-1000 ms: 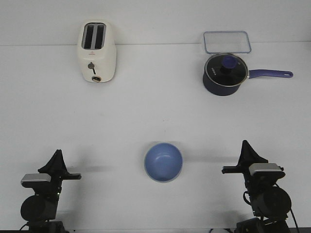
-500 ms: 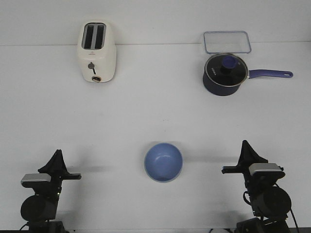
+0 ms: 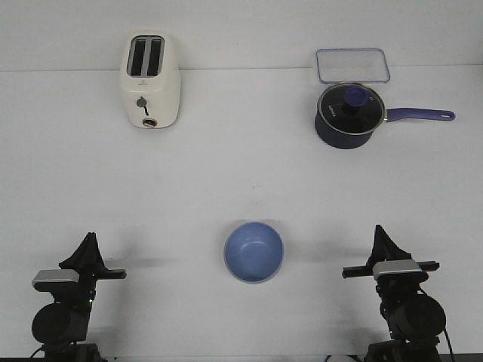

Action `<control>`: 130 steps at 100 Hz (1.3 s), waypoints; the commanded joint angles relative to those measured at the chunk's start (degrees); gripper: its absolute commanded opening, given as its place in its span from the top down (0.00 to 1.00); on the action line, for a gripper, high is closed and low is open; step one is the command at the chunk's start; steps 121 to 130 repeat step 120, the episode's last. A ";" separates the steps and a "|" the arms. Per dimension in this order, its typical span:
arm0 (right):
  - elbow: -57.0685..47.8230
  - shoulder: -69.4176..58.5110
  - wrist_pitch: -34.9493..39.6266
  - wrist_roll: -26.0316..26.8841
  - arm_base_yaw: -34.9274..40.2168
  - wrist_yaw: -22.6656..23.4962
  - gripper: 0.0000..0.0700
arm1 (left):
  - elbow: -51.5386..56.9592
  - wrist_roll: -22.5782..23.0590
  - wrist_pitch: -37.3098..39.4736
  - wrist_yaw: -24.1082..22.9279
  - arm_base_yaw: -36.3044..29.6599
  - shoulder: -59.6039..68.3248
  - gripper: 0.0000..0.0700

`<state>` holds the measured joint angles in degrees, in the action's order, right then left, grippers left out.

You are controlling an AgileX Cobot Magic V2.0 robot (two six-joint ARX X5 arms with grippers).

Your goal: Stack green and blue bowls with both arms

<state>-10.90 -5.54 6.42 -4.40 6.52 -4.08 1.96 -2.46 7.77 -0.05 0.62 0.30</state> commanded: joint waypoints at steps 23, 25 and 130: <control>8.26 5.46 -2.95 -10.97 -5.79 2.86 1.00 | -1.14 0.07 0.94 0.09 0.07 -0.07 0.98; 8.83 5.46 -3.89 -11.30 -5.79 2.84 1.00 | -1.14 0.07 0.98 0.09 0.07 -0.07 0.98; 10.16 5.46 -6.84 -12.13 -5.77 2.60 1.00 | -1.14 0.07 0.96 0.07 0.07 -0.07 0.98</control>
